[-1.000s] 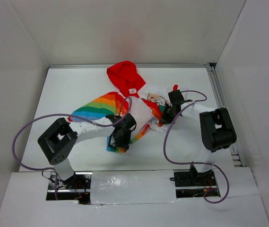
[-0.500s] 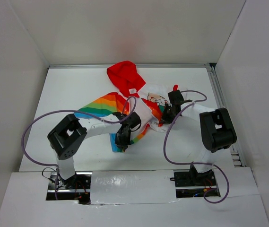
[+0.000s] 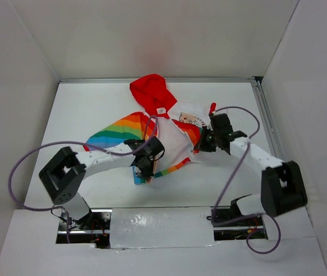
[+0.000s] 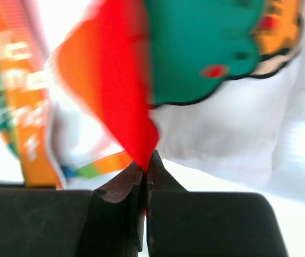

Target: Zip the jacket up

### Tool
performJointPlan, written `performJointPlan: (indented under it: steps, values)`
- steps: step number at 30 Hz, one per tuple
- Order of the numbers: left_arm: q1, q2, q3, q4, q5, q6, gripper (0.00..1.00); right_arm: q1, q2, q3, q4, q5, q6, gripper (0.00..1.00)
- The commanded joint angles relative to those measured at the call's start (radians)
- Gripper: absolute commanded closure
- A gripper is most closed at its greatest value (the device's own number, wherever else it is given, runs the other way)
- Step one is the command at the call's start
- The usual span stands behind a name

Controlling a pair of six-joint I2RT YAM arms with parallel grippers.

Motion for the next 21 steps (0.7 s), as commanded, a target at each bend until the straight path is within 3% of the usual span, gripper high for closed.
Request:
performJointPlan:
  steps: [1,6,10,15,18,21]
  values:
    - [0.017,-0.172,-0.032,0.078,-0.015,0.073,1.00,0.021,-0.201,-0.015,0.063,-0.052,-0.062,1.00]
    - [0.051,-0.354,-0.094,0.190,0.068,0.129,1.00,0.061,-0.357,-0.069,0.145,-0.213,-0.105,1.00]
    - [0.051,-0.449,-0.100,0.268,0.084,0.173,1.00,0.107,-0.466,-0.171,0.398,-0.392,-0.112,1.00]
    - [0.053,-0.516,-0.102,0.365,0.076,0.170,1.00,0.204,-0.578,-0.213,0.604,-0.425,-0.155,1.00]
    - [0.060,-0.520,-0.086,0.391,0.035,0.146,1.00,0.256,-0.607,-0.193,0.604,-0.454,-0.199,1.00]
    - [0.062,-0.529,-0.086,0.431,0.031,0.107,1.00,0.299,-0.647,-0.208,0.620,-0.376,-0.196,1.00]
